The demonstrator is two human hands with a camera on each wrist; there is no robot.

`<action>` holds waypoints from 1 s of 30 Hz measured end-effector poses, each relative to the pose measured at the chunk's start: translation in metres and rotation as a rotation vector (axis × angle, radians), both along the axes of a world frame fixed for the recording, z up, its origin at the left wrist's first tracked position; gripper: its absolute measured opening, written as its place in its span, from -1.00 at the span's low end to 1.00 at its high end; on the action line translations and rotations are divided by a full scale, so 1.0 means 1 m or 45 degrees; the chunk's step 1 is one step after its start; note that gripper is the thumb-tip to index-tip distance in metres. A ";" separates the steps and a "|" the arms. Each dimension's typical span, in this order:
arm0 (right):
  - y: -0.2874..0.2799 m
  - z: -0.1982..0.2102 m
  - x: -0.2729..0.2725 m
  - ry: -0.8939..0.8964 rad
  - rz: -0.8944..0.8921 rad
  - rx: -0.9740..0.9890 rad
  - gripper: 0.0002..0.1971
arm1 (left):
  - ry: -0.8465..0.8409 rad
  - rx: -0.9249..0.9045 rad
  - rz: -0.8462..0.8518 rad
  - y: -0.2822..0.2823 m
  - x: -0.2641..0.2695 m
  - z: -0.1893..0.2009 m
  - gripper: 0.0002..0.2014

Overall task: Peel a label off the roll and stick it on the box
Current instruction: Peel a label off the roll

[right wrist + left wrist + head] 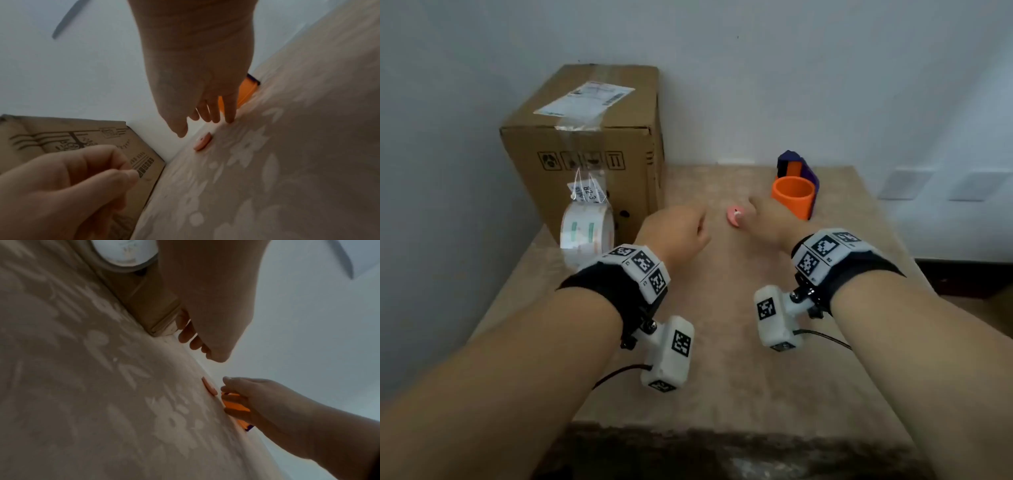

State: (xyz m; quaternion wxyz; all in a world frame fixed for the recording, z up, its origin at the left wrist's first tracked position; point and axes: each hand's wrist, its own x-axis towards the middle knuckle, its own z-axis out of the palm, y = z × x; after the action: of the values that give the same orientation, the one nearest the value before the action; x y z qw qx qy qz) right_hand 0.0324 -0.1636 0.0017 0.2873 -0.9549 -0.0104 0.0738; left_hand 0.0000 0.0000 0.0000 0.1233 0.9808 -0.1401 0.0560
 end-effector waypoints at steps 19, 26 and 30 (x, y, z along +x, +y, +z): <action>0.020 0.000 -0.075 -0.149 0.077 0.077 -0.65 | -0.232 -0.326 0.040 0.026 -0.050 0.015 -0.90; 0.062 0.021 -0.075 -0.302 -0.023 0.738 -0.74 | -0.615 -0.493 0.149 0.073 -0.079 0.044 -0.88; 0.091 0.043 -0.070 -0.407 0.169 0.752 -0.87 | -0.706 -0.603 0.377 0.113 -0.068 0.042 -0.67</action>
State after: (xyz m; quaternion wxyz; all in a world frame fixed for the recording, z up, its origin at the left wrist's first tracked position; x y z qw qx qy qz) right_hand -0.0380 -0.0726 0.0448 0.5406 -0.8273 -0.1385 -0.0644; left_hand -0.0678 0.1131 0.0422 0.2943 0.8825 -0.0084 0.3668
